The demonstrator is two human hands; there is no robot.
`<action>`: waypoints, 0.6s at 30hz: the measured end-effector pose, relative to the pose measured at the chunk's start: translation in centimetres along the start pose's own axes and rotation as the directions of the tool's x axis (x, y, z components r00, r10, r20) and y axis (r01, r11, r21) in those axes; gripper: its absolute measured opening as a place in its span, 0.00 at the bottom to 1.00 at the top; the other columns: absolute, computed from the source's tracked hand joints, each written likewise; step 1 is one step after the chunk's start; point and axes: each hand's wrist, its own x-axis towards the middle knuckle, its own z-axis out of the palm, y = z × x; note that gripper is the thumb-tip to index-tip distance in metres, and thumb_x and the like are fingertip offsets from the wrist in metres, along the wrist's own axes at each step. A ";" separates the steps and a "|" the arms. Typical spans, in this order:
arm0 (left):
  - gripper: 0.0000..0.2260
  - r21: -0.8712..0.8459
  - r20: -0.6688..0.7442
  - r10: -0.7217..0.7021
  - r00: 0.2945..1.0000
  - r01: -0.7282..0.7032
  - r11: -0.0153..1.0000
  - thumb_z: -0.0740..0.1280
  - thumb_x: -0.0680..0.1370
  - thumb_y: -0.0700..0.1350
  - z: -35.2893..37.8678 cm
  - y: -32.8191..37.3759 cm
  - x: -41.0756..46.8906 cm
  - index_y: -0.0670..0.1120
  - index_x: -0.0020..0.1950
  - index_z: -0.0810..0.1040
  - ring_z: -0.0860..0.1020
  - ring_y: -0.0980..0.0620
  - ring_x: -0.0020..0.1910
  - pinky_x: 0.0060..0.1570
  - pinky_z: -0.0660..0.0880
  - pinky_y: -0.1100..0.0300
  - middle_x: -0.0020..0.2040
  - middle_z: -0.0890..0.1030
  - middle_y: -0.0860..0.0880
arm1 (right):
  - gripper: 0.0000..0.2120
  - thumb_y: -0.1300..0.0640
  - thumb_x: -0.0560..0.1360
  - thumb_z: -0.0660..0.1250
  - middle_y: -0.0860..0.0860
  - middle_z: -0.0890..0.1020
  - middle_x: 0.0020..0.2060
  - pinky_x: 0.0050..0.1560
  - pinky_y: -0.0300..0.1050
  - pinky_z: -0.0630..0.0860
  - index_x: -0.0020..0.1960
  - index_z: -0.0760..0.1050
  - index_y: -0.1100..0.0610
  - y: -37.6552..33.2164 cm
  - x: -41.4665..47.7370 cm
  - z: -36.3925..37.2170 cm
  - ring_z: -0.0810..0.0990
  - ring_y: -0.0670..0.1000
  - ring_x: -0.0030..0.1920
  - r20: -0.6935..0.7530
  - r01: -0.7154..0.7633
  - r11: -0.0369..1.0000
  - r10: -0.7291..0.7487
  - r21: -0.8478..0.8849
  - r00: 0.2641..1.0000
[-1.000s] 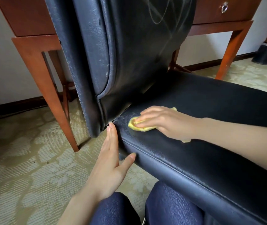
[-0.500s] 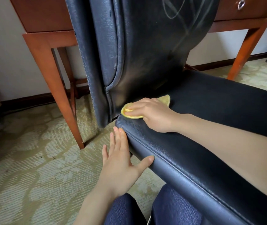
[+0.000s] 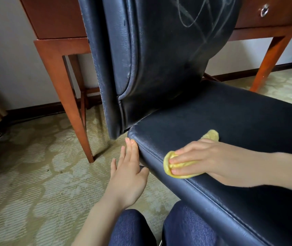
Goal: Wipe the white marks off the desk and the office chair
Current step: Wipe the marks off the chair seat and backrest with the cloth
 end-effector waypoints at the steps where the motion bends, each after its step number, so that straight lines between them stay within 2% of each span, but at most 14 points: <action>1: 0.34 -0.021 0.005 0.006 1.000 -0.006 1.000 0.54 0.79 0.42 0.0 0.0 0.0 0.52 0.76 0.33 0.34 0.59 0.74 0.74 0.36 0.51 0.75 0.32 0.56 | 0.30 0.75 0.69 0.62 0.47 0.76 0.64 0.55 0.55 0.75 0.65 0.75 0.52 0.2 0.0 -0.1 0.74 0.53 0.63 0.000 0.016 1.000 -0.016 -0.014 1.000; 5: 0.36 -0.083 0.013 0.031 0.999 -0.030 0.996 0.56 0.79 0.39 0.0 -0.1 -0.1 0.53 0.76 0.33 0.34 0.62 0.73 0.74 0.36 0.52 0.74 0.32 0.58 | 0.27 0.73 0.72 0.59 0.49 0.75 0.65 0.57 0.54 0.74 0.67 0.73 0.54 1.0 2.4 0.1 0.73 0.54 0.65 -0.013 -0.021 1.000 0.021 0.003 1.000; 10: 0.37 -0.057 0.011 0.035 0.999 -0.034 0.998 0.57 0.78 0.40 -0.3 -0.3 0.4 0.53 0.76 0.34 0.34 0.60 0.74 0.74 0.36 0.52 0.74 0.32 0.58 | 0.28 0.71 0.78 0.56 0.45 0.67 0.71 0.65 0.52 0.64 0.73 0.65 0.49 2.8 7.4 1.0 0.62 0.49 0.70 0.037 -0.158 0.987 0.157 0.010 0.987; 15: 0.37 -0.035 0.014 0.031 0.999 -0.030 0.999 0.57 0.78 0.40 -0.4 -0.4 1.0 0.52 0.75 0.33 0.35 0.58 0.74 0.74 0.37 0.51 0.74 0.32 0.57 | 0.31 0.73 0.76 0.53 0.46 0.65 0.72 0.69 0.47 0.61 0.74 0.63 0.50 4.7 12.5 1.5 0.63 0.51 0.69 0.029 -0.295 0.954 0.293 0.058 0.956; 18: 0.35 -0.002 0.013 0.013 1.000 -0.013 1.000 0.55 0.79 0.41 -0.6 -0.2 1.4 0.52 0.76 0.33 0.35 0.57 0.75 0.74 0.36 0.53 0.75 0.33 0.56 | 0.32 0.74 0.75 0.52 0.47 0.66 0.72 0.68 0.50 0.63 0.74 0.63 0.51 5.0 14.1 2.0 0.64 0.52 0.68 -0.008 -0.408 0.909 0.410 0.084 0.912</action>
